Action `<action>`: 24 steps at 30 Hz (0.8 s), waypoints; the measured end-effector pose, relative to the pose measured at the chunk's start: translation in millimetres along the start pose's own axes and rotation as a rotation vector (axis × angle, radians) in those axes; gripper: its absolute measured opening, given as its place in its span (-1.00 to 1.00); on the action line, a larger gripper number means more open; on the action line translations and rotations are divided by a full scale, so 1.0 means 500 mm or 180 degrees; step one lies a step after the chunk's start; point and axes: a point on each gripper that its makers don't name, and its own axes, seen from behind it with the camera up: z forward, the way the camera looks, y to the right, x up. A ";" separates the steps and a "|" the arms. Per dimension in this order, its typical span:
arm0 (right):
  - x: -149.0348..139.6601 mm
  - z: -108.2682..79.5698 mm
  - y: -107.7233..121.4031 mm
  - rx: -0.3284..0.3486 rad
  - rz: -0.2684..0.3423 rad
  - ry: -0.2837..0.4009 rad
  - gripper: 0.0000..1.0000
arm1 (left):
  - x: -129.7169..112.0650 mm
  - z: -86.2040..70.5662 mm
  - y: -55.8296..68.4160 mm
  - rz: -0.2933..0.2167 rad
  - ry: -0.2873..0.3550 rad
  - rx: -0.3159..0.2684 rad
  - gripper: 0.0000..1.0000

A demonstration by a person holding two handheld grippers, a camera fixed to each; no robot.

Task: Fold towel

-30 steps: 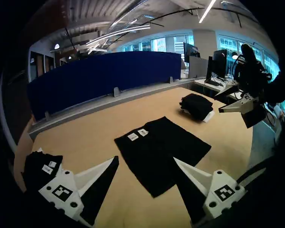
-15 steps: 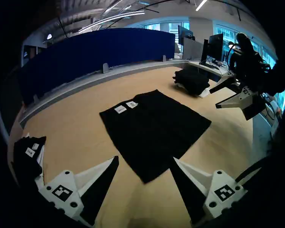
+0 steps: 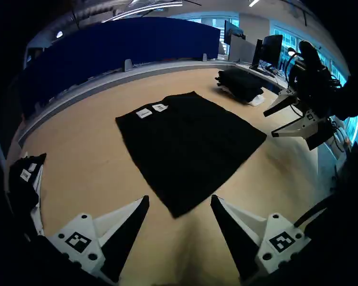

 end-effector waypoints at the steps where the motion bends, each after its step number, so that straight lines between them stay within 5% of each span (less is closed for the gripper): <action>1: -0.005 0.004 0.000 0.0010 0.0019 -0.0024 1.00 | -0.003 0.003 0.000 0.0001 -0.0021 -0.0003 0.92; 9: -0.039 0.031 0.004 0.0043 0.0153 -0.0161 1.00 | -0.025 0.024 -0.001 0.0055 -0.0167 -0.0008 0.92; 18: -0.060 0.053 0.003 0.0063 0.0185 -0.0238 0.76 | -0.043 0.036 -0.006 0.0111 -0.0255 0.0016 0.92; 24: -0.066 0.061 0.000 0.0077 0.0166 -0.0263 0.63 | -0.047 0.041 -0.002 0.0105 -0.0272 0.0016 0.74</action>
